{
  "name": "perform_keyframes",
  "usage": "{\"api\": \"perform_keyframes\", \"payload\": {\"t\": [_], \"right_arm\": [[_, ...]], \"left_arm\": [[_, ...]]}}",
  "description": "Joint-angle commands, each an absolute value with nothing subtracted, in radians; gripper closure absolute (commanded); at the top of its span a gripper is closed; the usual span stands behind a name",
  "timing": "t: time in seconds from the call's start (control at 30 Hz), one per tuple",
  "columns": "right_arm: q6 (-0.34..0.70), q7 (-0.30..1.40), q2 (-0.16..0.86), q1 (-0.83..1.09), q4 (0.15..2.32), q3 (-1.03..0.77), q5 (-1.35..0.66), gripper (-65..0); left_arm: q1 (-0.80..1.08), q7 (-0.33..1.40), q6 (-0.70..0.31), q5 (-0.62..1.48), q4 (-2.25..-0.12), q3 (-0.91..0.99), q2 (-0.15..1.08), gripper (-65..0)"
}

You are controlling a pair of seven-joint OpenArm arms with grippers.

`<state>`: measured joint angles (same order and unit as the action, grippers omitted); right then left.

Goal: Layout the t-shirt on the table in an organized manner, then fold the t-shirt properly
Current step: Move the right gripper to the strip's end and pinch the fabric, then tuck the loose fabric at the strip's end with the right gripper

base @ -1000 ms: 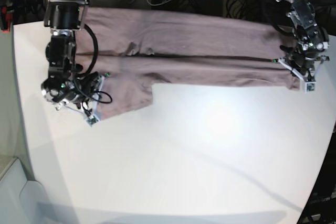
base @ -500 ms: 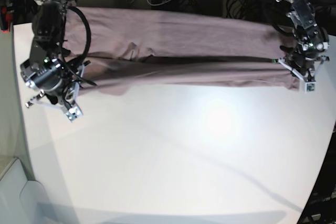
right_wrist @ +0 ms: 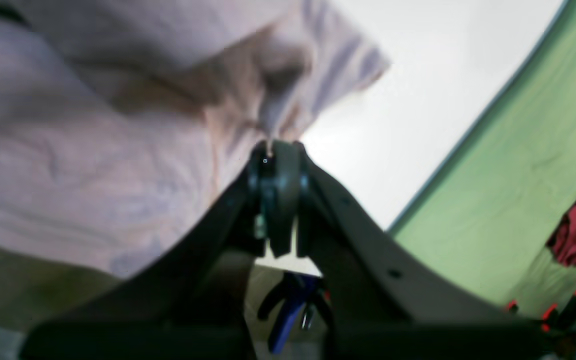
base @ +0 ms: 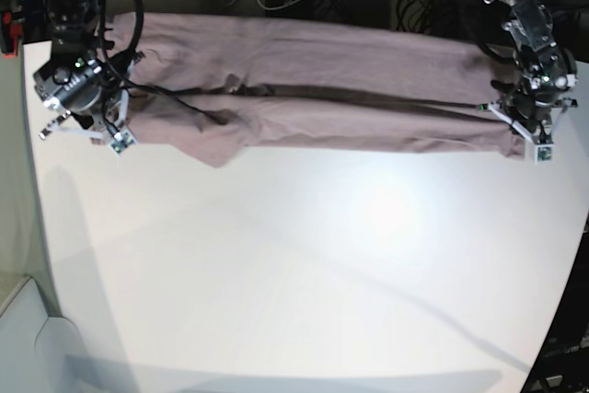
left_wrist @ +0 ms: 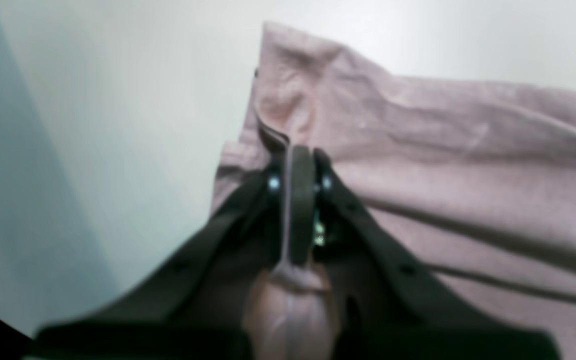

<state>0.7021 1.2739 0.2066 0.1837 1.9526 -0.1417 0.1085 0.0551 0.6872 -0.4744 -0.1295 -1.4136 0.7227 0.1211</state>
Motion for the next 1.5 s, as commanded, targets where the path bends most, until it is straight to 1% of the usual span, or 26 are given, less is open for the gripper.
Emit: {"api": "perform_keyframes", "payload": {"t": [0.0,0.1,0.23,0.4,0.43,0.5,0.57,0.67,0.73,0.8,1.1,1.3,1.37,1.43,1.47], "right_arm": [[0.698,1.268,0.228,0.183,1.974,-0.145,0.111,0.0],[0.698,1.257,0.234,0.208,1.974,-0.145,0.108,0.0],[0.698,1.196,0.226,0.229,1.974,-0.145,0.111,0.0],[0.698,1.194,0.226,0.222,1.974,-0.145,0.111,0.0],[0.698,1.194,0.226,0.22,1.974,-0.145,0.111,-1.9],[0.698,1.193,0.226,0.203,1.969,-0.145,0.111,-7.9],[0.698,1.188,0.226,0.196,1.966,-0.145,0.111,-16.9],[0.698,1.181,0.226,0.191,1.966,-0.147,0.111,-28.5],[0.698,1.162,0.226,0.191,1.966,-0.147,0.11,-33.9],[0.698,1.138,0.219,0.185,1.966,-0.147,0.11,-36.1],[0.698,1.081,0.205,0.128,1.811,-0.148,0.111,-36.1],[0.698,1.029,0.205,0.124,1.75,-0.209,0.108,-35.9],[0.698,1.017,0.205,0.124,1.733,-0.219,0.107,-33.4],[0.698,1.007,0.206,0.124,1.712,-0.219,0.107,-28.1],[0.698,1.001,0.206,0.124,1.702,-0.219,0.107,-24.4]], "left_arm": [[0.051,0.7,-0.47,-0.14,-1.422,0.723,0.136,-0.2],[0.051,0.7,-0.47,-0.14,-1.422,0.723,0.136,-0.2],[0.051,0.7,-0.47,-0.14,-1.423,0.722,0.133,-0.2],[0.053,0.7,-0.47,-0.14,-1.423,0.722,0.131,-0.2],[0.054,0.7,-0.47,-0.14,-1.423,0.723,0.131,-0.2],[0.054,0.7,-0.47,-0.14,-1.423,0.723,0.131,-0.2],[0.054,0.7,-0.47,-0.14,-1.423,0.723,0.131,-0.2],[0.054,0.7,-0.47,-0.14,-1.423,0.723,0.131,-0.2],[0.054,0.7,-0.47,-0.14,-1.423,0.722,0.131,-0.2],[0.054,0.7,-0.47,-0.14,-1.423,0.722,0.131,-0.2],[0.054,0.7,-0.47,-0.14,-1.423,0.723,0.131,-0.2],[0.054,0.7,-0.47,-0.14,-1.423,0.723,0.131,-0.2],[0.054,0.7,-0.47,-0.14,-1.423,0.723,0.131,-0.2],[0.054,0.7,-0.47,-0.14,-1.423,0.723,0.131,-0.2],[0.054,0.7,-0.47,-0.14,-1.425,0.723,0.131,-0.2]]}}
